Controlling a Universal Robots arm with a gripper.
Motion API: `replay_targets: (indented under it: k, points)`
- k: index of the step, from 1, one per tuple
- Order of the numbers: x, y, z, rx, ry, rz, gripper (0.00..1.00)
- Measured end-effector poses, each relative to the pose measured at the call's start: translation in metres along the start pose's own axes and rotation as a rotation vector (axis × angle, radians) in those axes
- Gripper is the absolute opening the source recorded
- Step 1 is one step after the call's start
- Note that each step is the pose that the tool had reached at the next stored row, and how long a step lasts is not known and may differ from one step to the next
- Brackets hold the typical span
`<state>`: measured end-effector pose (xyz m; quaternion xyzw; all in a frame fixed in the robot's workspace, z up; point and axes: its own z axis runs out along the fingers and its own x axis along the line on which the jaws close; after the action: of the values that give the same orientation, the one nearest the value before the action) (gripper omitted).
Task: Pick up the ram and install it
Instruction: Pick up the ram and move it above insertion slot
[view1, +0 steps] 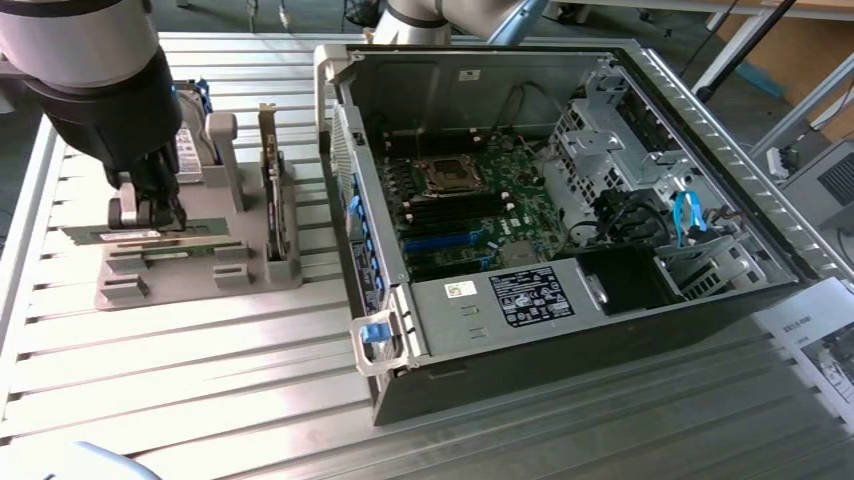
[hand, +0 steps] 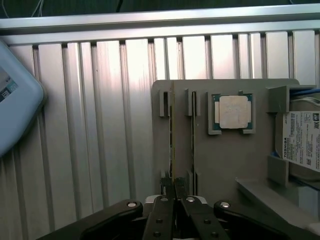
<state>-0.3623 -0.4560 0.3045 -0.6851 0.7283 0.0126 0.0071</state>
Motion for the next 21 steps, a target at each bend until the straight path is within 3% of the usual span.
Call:
replay_targets:
  k: [21]
  points:
    - [-0.001,0.0003,-0.0402,0.0000,0.0000,0.000,0.12]
